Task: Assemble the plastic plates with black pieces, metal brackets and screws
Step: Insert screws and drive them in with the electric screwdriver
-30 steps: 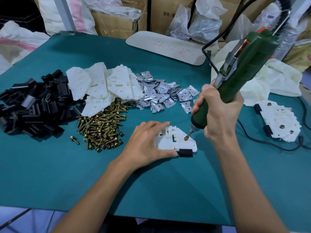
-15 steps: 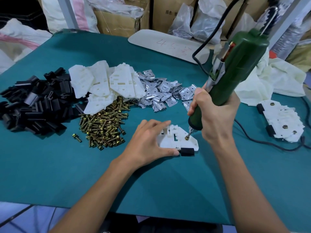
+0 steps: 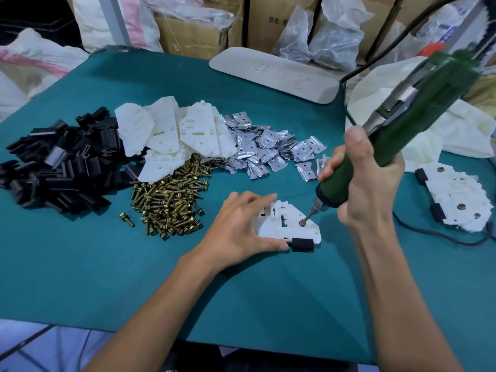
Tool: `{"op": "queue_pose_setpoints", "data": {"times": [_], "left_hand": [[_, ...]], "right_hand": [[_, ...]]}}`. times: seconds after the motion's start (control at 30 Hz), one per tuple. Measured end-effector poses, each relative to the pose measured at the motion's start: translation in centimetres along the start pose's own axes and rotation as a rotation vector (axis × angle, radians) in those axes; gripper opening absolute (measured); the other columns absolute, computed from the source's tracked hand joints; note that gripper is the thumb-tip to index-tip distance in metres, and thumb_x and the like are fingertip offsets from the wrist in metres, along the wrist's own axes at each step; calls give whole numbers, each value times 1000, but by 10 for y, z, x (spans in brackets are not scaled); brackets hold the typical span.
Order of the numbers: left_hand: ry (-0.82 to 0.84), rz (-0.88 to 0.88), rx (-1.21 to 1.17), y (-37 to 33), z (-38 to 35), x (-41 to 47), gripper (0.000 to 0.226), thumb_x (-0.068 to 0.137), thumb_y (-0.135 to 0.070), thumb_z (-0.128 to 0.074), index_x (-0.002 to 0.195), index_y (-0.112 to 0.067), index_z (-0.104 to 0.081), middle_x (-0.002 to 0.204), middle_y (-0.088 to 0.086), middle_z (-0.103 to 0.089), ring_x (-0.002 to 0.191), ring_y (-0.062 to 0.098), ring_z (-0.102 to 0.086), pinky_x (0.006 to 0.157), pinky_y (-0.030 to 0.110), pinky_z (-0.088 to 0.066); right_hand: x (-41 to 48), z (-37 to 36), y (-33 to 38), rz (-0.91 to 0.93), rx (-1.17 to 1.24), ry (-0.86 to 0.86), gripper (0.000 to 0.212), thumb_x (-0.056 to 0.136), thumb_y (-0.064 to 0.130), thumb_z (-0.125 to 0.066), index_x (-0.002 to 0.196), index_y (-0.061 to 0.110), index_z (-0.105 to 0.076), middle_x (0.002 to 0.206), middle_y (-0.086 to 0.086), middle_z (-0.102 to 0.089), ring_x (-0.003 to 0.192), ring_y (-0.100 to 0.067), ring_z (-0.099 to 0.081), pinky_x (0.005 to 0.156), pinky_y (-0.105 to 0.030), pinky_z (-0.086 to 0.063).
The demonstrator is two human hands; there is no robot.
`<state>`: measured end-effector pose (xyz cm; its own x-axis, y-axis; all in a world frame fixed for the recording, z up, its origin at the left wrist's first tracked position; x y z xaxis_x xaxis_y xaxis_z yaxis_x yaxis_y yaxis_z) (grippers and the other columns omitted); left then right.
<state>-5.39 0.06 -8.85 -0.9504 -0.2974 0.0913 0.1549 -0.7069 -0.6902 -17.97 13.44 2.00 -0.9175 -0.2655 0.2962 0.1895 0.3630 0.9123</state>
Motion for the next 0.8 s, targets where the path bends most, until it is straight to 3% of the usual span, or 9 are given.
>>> {"op": "queue_pose_setpoints", "data": {"times": [0.37,0.53,0.8], "left_hand": [[-3,11,11,-1,0,0,104,60,-80,-72,150,-37,-42,120,-18,-49,107,8,-35,96,27,-37],[2,10,8,-1,0,0,105,59,-83,-68,150,-38,-41,120,-20,-49,108,7,-35,96,27,-38],[-13,3,26,-3,1,0,103,60,-81,-71,149,-38,-42,119,-22,-48,106,6,-35,95,26,-36]], "right_hand": [[-2,-2,-4,6,18,15,24,73,28,-72,71,13,-54,53,-5,-51,42,-24,-46,51,-32,-44],[-1,-2,-9,29,-64,42,32,74,27,-71,80,1,-53,54,-4,-53,41,-26,-48,51,-33,-46],[-2,-3,-6,40,-112,59,30,76,31,-77,79,10,-56,60,-4,-57,44,-25,-52,51,-35,-48]]}}
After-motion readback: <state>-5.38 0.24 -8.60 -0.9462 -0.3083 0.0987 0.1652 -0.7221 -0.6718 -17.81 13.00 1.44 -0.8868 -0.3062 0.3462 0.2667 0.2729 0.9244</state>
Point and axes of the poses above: each hand's wrist, its own x-axis towards the middle knuckle, its own z-axis out of the back of the hand, y = z × x, the point moved 2 cm from there along x, towards the middle knuckle
